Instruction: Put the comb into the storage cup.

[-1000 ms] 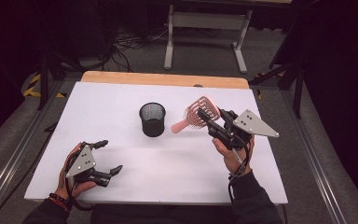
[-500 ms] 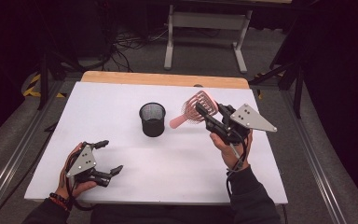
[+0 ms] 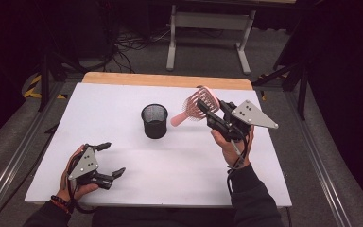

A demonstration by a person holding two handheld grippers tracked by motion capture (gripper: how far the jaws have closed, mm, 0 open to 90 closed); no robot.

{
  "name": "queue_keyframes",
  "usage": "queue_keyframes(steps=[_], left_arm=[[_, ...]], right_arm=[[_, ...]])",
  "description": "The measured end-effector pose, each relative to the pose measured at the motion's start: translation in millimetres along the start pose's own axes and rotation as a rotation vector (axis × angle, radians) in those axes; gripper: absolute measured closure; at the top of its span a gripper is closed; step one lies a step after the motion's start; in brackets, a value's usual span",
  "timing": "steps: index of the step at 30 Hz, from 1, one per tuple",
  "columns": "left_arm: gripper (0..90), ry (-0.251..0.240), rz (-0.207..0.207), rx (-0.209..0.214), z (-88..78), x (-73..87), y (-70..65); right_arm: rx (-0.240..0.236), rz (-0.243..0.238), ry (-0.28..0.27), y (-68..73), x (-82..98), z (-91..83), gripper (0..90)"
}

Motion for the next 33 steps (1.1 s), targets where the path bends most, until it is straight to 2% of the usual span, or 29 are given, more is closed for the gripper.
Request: queue_keyframes(steps=[16,33], left_arm=[[5.1,0.0,0.0,0.007,0.8,0.1,-1.1],[5.0,0.0,0.001,0.011,1.0,0.2,-1.6]], right_arm=[[0.021,0.005,-0.015,-5.2,-6.3,9.0,63.5],[0.028,0.021,-0.024,-4.2,-6.7,24.8,63.5]])
Point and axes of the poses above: each handheld gripper's, and its own axes: z roughly forward along the jaws, x roughly out of its underside, y roughly to its left, the point moved 8 cm from there along z, roughly forward along the jaws, and after that the axes turned 3 degrees about y, right-handed, at the moved point
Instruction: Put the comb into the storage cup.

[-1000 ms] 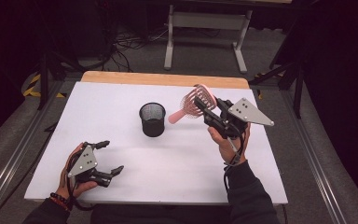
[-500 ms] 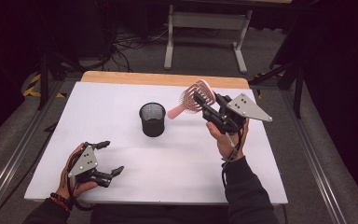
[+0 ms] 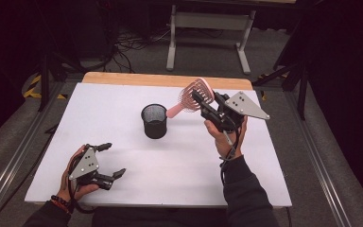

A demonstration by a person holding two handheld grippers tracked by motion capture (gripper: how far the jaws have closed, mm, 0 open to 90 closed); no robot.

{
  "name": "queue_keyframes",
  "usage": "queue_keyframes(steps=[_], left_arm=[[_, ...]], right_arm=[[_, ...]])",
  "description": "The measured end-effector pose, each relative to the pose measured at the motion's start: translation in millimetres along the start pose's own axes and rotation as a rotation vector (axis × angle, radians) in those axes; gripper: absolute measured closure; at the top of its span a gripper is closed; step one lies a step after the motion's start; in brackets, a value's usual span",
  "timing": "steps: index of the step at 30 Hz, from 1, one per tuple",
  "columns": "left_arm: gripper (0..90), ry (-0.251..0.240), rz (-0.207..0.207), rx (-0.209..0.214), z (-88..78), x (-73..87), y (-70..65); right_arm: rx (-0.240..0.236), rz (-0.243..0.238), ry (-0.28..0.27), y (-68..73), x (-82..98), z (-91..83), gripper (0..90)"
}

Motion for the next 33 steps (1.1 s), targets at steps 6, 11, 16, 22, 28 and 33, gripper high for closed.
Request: queue_keyframes(steps=[6,11,16,22,28,33], left_arm=[[5.0,0.001,0.0,0.004,0.6,0.2,-0.6],[5.0,0.003,0.006,0.004,0.6,-0.1,-1.4],[5.0,0.001,0.004,0.008,0.5,-0.2,-1.4],[5.0,0.002,0.005,0.008,0.7,-0.1,-1.8],[5.0,0.002,0.005,0.01,0.8,-0.1,-2.0],[5.0,0.003,0.007,0.013,0.9,0.0,-2.3]], right_arm=[[-0.002,0.012,0.005,0.7,3.0,6.2,63.5],[-0.002,0.028,0.004,3.3,4.0,12.2,63.5],[0.001,0.024,0.007,4.7,5.6,17.2,63.5],[0.003,0.036,0.008,6.6,7.6,24.3,63.5],[0.004,0.031,0.015,6.6,9.7,29.5,63.5],[0.001,0.033,0.023,8.2,12.4,33.7,63.5]])
Point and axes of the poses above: each handheld gripper's, and its own axes: z roughly forward along the jaws, x roughly out of its underside, y roughly to its left, the point moved 8 cm from there along z, roughly forward along the jaws, and after that the axes turned 3 degrees about y, right-handed, at the moved point
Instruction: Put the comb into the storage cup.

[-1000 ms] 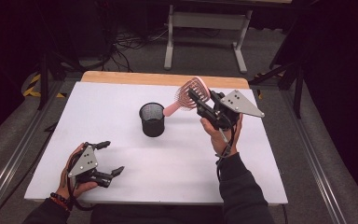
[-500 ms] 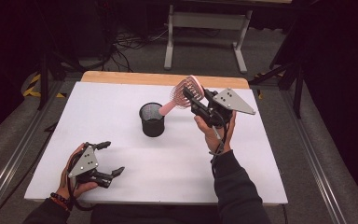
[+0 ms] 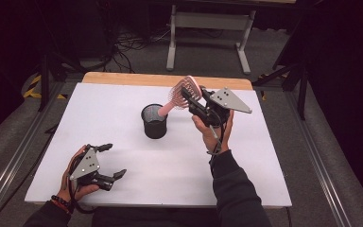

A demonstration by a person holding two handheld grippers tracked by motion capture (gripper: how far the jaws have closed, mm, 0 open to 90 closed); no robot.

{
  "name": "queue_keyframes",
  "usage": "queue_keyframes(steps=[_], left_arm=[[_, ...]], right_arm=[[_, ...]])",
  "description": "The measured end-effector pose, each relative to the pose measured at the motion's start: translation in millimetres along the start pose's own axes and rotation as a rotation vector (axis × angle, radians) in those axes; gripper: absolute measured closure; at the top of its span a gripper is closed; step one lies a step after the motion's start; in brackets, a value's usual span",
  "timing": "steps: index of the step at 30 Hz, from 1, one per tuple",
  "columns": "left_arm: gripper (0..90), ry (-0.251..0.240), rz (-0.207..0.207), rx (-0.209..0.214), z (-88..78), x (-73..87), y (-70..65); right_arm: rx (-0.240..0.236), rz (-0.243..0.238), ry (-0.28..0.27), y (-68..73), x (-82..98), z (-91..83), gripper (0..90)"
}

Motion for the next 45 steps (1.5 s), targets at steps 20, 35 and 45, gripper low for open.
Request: queue_keyframes(steps=[20,35,45], left_arm=[[5.0,0.009,0.004,0.006,1.1,1.0,-0.7],[5.1,0.021,0.013,0.011,2.5,1.9,-2.2],[5.1,0.024,0.015,0.011,2.4,2.3,-2.3]], right_arm=[[-0.029,0.014,0.078,11.7,26.7,20.6,63.3],[-0.051,0.035,0.128,20.8,51.8,31.5,63.2],[-0.054,0.053,0.156,24.0,64.1,36.9,63.1]])
Point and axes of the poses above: each handheld gripper's, and its own axes: z roughly forward along the jaws, x roughly out of its underside, y roughly to its left, the point moved 8 cm from there along z, roughly forward along the jaws, and after that the axes turned 3 degrees about y, right-handed, at the moved point
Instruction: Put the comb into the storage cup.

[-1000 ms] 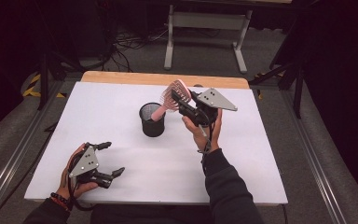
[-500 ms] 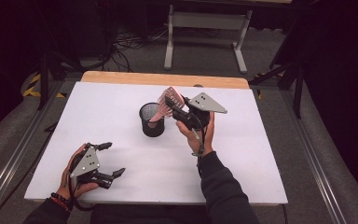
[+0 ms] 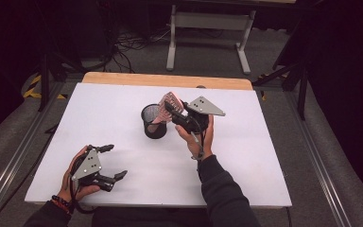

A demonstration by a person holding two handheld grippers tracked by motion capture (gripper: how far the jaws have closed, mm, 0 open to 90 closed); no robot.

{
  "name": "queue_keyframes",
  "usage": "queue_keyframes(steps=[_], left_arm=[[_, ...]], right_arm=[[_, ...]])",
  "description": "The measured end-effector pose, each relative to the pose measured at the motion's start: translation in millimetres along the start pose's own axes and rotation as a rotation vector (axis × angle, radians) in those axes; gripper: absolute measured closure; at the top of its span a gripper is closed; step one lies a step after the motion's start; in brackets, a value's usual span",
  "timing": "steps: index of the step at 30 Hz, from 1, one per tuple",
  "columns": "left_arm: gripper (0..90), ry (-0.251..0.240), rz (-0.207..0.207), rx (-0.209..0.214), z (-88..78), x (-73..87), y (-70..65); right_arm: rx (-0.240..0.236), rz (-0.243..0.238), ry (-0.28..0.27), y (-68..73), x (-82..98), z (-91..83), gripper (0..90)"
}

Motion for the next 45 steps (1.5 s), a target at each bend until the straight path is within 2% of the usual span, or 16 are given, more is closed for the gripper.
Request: queue_keyframes(steps=[14,26,36,45], left_arm=[[5.1,0.002,0.0,0.002,0.3,0.4,0.1],[5.1,0.003,-0.001,0.004,0.8,0.5,-0.2],[5.2,0.003,-0.001,0.002,0.7,0.4,0.1],[5.2,0.003,-0.002,0.002,1.1,0.4,0.0]], right_arm=[[-0.014,0.006,0.024,1.8,7.5,6.1,62.7],[-0.017,0.032,0.031,-1.4,9.8,7.2,61.7],[-0.011,0.049,0.029,-4.5,14.0,6.4,56.0],[0.002,0.036,0.036,-4.9,15.5,5.3,50.4]])
Point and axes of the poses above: each handheld gripper's, and its own axes: z roughly forward along the jaws, x roughly out of its underside, y roughly to its left, the point moved 8 cm from there along z, roughly forward along the jaws, and after that the axes turned 3 degrees about y, right-handed, at the moved point
